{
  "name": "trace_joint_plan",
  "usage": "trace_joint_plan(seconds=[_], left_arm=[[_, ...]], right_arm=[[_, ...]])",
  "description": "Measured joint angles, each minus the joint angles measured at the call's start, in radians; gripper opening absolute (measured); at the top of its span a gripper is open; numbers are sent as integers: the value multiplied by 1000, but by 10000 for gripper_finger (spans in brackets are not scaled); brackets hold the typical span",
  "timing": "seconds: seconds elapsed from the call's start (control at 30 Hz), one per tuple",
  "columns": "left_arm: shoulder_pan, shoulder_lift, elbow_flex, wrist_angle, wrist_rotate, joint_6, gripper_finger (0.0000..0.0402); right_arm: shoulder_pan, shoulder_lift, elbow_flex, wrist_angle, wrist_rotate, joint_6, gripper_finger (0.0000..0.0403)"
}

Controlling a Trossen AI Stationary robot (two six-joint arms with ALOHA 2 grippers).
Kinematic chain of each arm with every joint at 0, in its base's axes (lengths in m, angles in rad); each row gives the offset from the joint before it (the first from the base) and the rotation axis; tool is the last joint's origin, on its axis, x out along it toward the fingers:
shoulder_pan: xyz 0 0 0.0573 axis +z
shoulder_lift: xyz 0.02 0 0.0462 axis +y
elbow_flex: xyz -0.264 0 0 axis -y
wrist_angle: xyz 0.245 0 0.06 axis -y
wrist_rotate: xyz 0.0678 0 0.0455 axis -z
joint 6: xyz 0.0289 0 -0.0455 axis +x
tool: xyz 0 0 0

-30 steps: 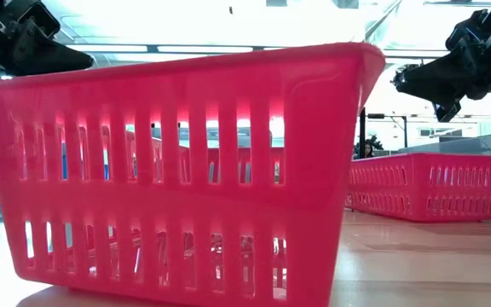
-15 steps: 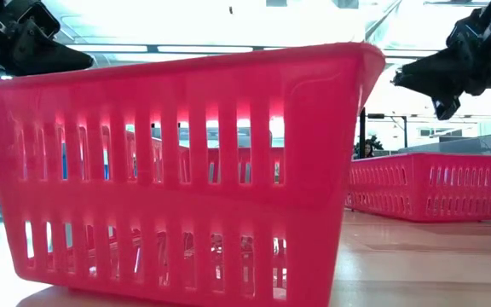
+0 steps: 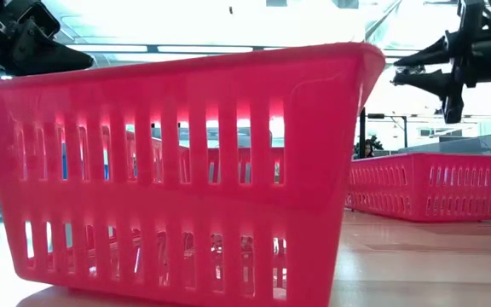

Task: Stack baskets on shelf by color
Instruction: Put the middle black bin on the shelf

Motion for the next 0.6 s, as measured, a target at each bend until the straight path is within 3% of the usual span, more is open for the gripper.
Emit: trace_joint_plan(seconds=[0.27,0.43,0.6], left_arm=[[0,0,0,0,1,-23,0],[0,0,0,0,1,-140,0],[0,0,0,0,0,-174,0]], right_arm=[[0,0,6,221,18,-103,99],[0,21,75,218,-15,-123,99],[1,126,189,183,-61,-184,99]])
